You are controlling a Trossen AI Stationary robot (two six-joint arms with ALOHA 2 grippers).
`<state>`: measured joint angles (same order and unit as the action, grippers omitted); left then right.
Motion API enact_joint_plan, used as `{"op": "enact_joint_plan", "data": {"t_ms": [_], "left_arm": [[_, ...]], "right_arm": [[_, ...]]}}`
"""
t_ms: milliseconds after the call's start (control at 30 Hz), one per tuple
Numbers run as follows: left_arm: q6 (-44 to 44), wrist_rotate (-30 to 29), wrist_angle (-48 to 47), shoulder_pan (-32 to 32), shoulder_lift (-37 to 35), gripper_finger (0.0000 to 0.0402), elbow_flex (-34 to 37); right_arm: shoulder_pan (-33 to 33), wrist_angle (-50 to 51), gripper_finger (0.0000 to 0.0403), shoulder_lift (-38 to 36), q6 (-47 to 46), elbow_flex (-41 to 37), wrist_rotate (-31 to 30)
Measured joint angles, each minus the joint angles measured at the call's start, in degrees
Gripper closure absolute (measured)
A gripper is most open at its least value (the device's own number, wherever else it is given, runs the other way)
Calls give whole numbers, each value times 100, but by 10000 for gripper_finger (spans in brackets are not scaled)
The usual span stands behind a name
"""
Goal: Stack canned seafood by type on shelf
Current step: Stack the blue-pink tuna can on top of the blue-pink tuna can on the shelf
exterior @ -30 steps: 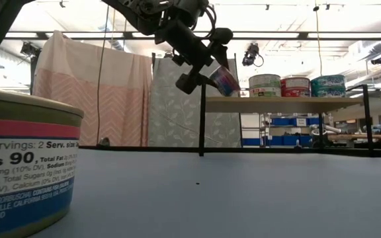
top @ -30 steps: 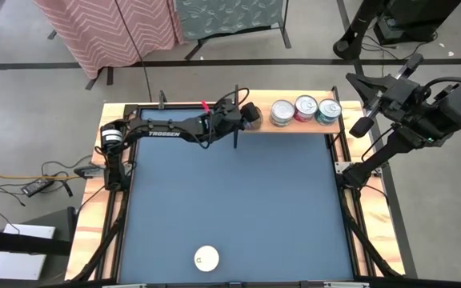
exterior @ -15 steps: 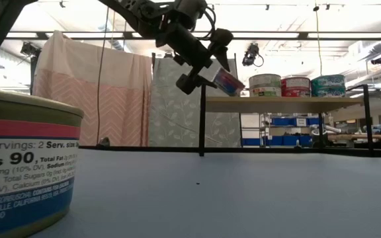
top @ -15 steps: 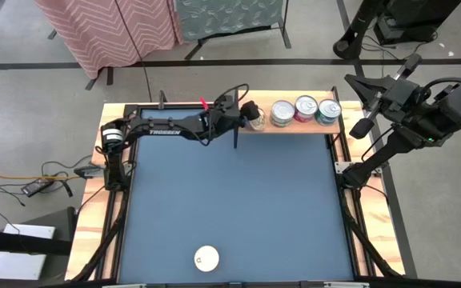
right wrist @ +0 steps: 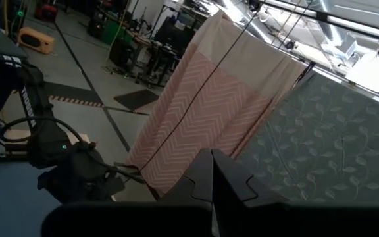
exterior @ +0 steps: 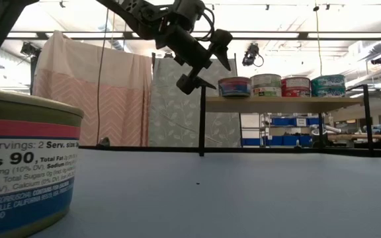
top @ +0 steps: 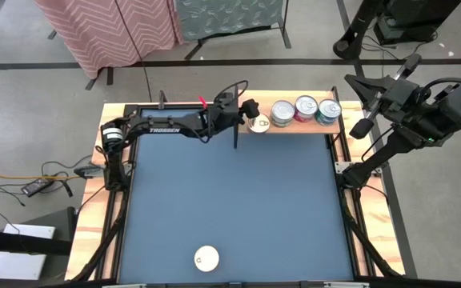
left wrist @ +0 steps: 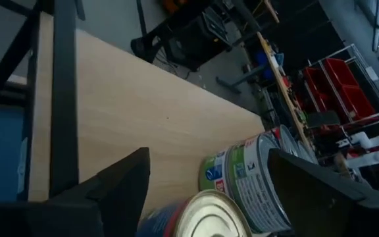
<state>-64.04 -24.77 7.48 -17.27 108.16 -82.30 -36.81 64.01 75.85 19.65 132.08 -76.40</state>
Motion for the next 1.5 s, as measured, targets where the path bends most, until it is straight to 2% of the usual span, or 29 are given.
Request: {"op": "enact_joint_plan", "data": {"t_ms": [267,367,600,667,800,933,1067,1300,1367,1500], "left_arm": [[435,271,981,-163,-176,101,2],[1102,432,989,-226,-470,117,2],[3071,1711,963,-232,-1676,186,2],[3627,2029,838,-172,-2140,214,2],[4723,2370,44,19,-3068,275,-13],[5184,2500,-1213,214,-3759,343,-15],[5350,2737,-2248,346,-4167,394,-11],[5651,3400,-3458,519,-4511,398,-4],[5654,3443,-3704,576,-4596,398,-4],[5636,3176,-4046,661,-4772,398,-4]], "right_arm": [[-1,47,395,-2,-1,-1,0],[-1,81,395,-9,-17,0,0],[1,870,395,-78,-662,1,124],[3,1352,395,-87,-1011,1,611],[166,2350,395,-24,-1979,-59,2483],[380,2543,397,51,-2723,-669,3727],[628,1995,399,63,-2781,-1727,4821],[1156,475,399,14,-3448,-3910,5409],[1299,-276,399,-16,-3707,-4524,5597],[1530,-2558,399,-12,-4254,-5615,6126]]}}
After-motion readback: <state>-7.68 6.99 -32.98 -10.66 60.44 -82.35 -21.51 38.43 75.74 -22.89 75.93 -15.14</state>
